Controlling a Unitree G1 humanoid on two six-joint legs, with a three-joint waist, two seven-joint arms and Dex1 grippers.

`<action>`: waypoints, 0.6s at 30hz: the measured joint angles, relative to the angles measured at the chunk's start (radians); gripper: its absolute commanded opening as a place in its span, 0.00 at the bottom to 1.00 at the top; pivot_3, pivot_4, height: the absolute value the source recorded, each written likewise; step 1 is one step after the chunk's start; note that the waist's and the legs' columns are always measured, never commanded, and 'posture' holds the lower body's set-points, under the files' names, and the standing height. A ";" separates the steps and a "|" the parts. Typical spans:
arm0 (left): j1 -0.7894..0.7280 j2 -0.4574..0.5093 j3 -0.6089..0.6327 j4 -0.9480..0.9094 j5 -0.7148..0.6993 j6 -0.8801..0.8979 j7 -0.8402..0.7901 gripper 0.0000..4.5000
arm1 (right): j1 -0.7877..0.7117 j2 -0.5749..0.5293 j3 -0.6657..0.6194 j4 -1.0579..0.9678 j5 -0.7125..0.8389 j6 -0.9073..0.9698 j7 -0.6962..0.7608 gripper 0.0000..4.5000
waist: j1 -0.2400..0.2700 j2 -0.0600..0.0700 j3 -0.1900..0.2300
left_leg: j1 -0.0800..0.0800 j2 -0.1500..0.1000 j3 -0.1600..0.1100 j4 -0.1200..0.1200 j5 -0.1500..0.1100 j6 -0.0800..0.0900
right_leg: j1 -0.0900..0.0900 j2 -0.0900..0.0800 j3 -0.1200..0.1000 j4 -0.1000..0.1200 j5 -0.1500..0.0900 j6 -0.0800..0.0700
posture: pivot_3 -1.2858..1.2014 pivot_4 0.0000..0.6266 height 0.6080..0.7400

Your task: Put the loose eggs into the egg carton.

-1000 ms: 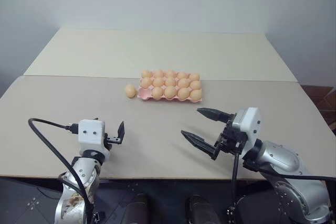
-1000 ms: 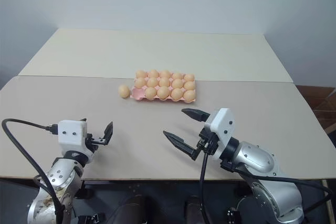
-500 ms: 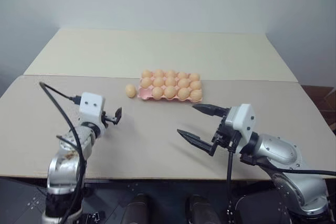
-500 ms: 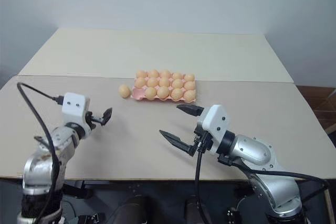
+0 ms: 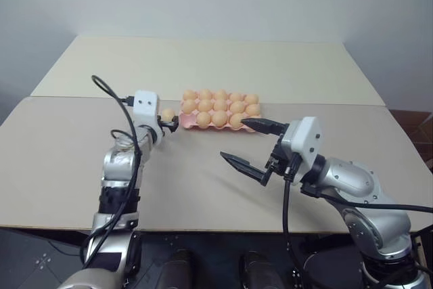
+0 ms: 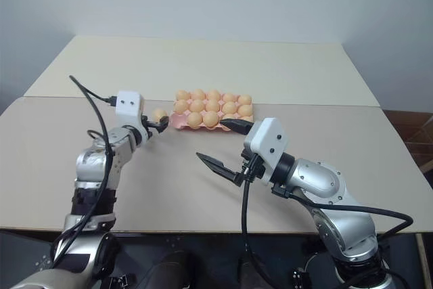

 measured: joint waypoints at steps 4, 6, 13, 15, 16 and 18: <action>-0.036 -0.014 0.005 0.085 -0.002 -0.019 0.014 1.00 | -0.011 0.000 0.000 0.000 0.000 0.002 -0.005 1.00 | -0.001 0.000 0.000 | 0.000 0.000 0.000 0.000 0.000 0.000 | 0.000 0.000 0.000 0.000 0.000 0.000 | 0.52 0.24 1.00; -0.048 -0.020 0.015 0.106 -0.009 -0.019 0.020 1.00 | -0.011 0.000 0.000 0.000 0.000 0.003 -0.008 1.00 | 0.000 0.000 0.000 | 0.000 0.000 0.000 0.000 0.000 0.000 | 0.000 0.000 0.000 0.000 0.000 0.000 | 0.52 0.24 1.00; -0.069 -0.061 0.070 0.129 -0.022 -0.025 0.097 1.00 | -0.012 0.000 0.000 0.000 0.000 0.003 -0.014 1.00 | 0.000 0.000 0.000 | 0.000 0.000 0.000 0.000 0.000 0.000 | 0.000 0.000 0.000 0.000 0.000 0.000 | 0.52 0.24 1.00; -0.069 -0.067 0.074 0.132 -0.022 -0.026 0.114 1.00 | -0.012 0.000 0.000 0.000 0.000 0.003 -0.014 1.00 | 0.000 0.000 0.000 | 0.000 0.000 0.000 0.000 0.000 0.000 | 0.000 0.000 0.000 0.000 0.000 0.000 | 0.52 0.24 1.00; -0.070 -0.068 0.077 0.134 -0.022 -0.026 0.119 1.00 | -0.012 0.000 0.000 0.000 0.000 0.003 -0.014 1.00 | 0.000 0.000 0.000 | 0.000 0.000 0.000 0.000 0.000 0.000 | 0.000 0.000 0.000 0.000 0.000 0.000 | 0.52 0.24 1.00; -0.073 -0.070 0.085 0.141 -0.022 -0.026 0.134 1.00 | -0.012 0.000 0.000 0.000 0.000 0.003 -0.013 1.00 | 0.000 0.000 0.000 | 0.000 0.000 0.000 0.000 0.000 0.000 | 0.000 0.000 0.000 0.001 0.000 0.000 | 0.52 0.24 1.00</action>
